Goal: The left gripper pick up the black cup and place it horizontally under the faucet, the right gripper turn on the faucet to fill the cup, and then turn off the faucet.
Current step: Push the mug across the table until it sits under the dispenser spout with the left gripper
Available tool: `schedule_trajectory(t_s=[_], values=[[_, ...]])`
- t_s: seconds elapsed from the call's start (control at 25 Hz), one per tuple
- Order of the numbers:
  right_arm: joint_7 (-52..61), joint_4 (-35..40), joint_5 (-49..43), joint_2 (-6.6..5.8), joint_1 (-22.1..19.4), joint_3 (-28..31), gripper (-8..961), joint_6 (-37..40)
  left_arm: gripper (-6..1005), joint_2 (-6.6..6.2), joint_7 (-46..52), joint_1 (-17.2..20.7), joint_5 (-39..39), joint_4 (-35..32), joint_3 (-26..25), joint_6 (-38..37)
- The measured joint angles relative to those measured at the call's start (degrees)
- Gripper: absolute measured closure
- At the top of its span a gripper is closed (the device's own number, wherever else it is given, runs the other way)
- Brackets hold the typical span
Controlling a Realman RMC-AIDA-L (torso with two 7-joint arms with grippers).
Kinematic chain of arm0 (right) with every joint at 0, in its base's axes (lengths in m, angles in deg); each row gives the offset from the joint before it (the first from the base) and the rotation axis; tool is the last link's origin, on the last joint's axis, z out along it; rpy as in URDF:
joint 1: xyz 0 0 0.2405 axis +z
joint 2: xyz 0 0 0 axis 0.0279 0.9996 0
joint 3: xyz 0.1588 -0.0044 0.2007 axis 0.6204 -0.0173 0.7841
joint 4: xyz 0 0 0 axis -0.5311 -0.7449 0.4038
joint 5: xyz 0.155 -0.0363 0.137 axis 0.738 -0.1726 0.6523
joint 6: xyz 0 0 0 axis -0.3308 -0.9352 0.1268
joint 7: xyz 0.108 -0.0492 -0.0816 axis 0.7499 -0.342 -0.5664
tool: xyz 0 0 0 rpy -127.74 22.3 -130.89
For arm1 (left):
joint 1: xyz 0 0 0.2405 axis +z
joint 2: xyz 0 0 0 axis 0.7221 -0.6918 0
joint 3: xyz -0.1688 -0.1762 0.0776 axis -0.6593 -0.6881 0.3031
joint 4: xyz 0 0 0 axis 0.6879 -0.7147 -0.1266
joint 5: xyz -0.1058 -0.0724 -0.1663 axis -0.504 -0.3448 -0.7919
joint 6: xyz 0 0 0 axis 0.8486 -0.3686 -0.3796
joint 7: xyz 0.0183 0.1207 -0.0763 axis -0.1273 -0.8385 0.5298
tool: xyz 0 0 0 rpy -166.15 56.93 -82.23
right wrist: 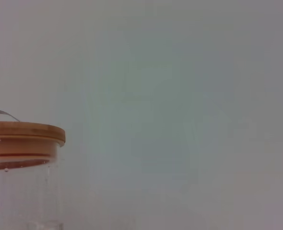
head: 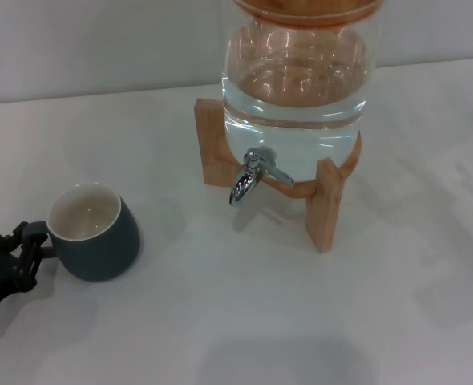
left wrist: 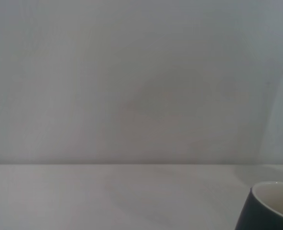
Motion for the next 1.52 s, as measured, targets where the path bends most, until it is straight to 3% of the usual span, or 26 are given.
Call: schedule_trajectory(t_s=[0.36,0.84,1.52], values=[[-0.1,-0.3,0.0,0.09,0.0,-0.2,140,0.0,814,-0.16,-0.8,-1.4,1.0,0.2,0.0,-0.5],[-0.2,-0.1,0.0,0.18,0.0,-0.6,141,-1.1,820,-0.13,-1.0,-7.1,7.2,-0.3,0.1,-2.7],[-0.3,-0.5,0.0,0.26,0.5,-1.7,140,-2.6,820,0.09,-1.7,-11.5,13.1,-5.0,0.1,2.1]])
